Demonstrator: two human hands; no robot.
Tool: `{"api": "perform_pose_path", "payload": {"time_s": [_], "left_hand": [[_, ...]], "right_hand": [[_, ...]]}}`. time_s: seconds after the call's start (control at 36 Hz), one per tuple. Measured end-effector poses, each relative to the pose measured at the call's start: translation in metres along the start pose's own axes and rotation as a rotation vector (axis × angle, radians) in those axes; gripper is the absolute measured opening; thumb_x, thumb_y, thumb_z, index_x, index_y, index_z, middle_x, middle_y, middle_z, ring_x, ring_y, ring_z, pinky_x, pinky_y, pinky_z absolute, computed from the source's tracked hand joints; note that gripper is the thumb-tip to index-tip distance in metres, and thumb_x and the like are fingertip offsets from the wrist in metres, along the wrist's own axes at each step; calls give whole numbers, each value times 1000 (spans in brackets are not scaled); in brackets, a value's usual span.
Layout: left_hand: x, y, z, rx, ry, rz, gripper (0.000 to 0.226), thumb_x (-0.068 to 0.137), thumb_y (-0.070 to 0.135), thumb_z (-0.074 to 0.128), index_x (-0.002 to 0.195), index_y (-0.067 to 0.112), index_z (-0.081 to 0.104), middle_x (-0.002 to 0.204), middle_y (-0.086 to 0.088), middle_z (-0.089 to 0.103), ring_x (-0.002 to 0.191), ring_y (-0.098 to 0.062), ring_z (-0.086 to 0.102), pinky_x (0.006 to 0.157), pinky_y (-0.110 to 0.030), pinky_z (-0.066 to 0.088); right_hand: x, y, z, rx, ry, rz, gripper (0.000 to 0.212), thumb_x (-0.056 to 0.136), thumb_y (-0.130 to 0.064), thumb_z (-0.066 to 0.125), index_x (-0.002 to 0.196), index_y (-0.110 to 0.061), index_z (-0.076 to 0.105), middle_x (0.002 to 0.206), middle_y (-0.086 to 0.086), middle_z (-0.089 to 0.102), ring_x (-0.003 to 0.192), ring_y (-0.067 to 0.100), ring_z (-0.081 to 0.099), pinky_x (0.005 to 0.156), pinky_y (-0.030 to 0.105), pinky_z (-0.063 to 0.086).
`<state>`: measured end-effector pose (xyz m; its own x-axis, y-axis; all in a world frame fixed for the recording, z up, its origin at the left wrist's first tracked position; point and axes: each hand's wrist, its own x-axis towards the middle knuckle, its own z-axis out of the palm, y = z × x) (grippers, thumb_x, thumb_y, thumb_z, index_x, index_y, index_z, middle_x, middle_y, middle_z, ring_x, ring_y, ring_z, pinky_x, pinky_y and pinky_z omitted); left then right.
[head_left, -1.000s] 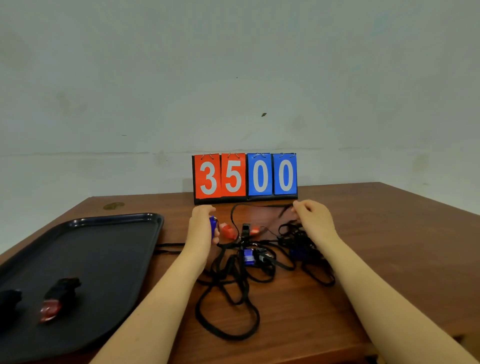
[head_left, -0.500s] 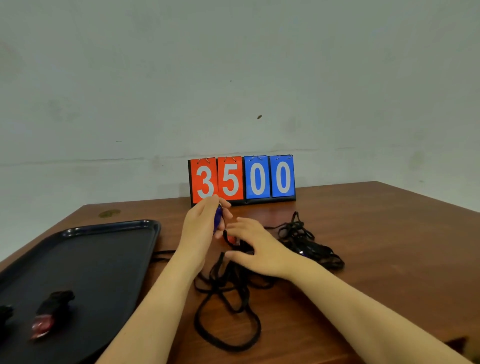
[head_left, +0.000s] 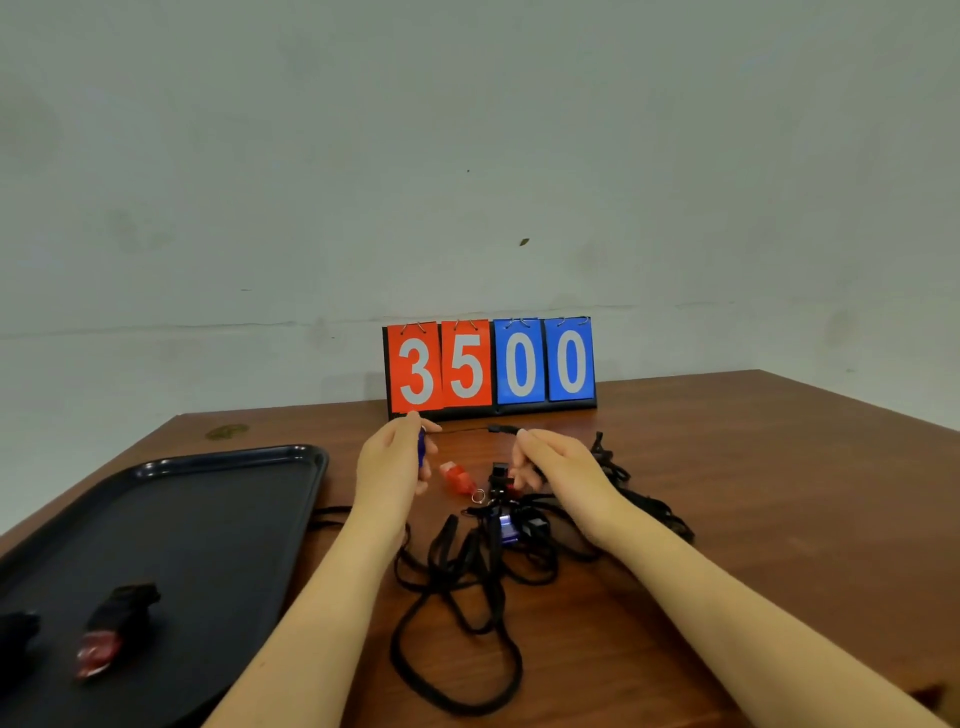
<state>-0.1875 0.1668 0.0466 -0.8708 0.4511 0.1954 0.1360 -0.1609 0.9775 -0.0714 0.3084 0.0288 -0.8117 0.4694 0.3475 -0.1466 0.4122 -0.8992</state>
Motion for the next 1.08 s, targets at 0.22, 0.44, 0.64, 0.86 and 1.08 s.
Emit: {"api": "perform_pose_path", "payload": {"time_s": [0.22,0.44,0.64,0.86,1.08], "left_hand": [[-3,-4,9,109,-140,-169,27,101,27,45,85,12,61,67,-3,53,51,-11,44,40,-18,33],[2,-3,17,48,-138,-388,14,97,10,48,87,6,57,68,-5,49,51,-12,42,36,-17,34],[-2,-21,5,673,-144,76,19,95,36,55,104,23,66,95,11,62,90,-5,55,82,-24,41],[-3,-14,5,172,-105,-85,26,92,32,62,112,16,63,102,-3,66,84,-11,58,71,-25,50],[-7,-7,6,-304,-91,-411,17,98,19,52,109,7,57,95,-11,62,75,-16,59,62,-24,46]], "right_hand": [[1,-4,-8,347,103,127,27,101,-21,44,85,-7,61,52,-4,33,44,10,29,50,25,36],[4,-4,-14,523,176,205,24,99,-23,50,84,-6,59,49,-4,29,41,8,25,42,22,25],[1,-8,-17,181,271,126,25,98,-21,50,82,-12,68,64,0,48,64,14,46,65,24,43],[5,-1,-13,-19,283,141,25,99,-18,46,86,-17,67,61,-11,49,56,2,40,56,17,33],[2,3,-6,-316,180,1,18,97,-20,50,91,-17,67,86,-9,64,85,1,58,69,11,39]]}}
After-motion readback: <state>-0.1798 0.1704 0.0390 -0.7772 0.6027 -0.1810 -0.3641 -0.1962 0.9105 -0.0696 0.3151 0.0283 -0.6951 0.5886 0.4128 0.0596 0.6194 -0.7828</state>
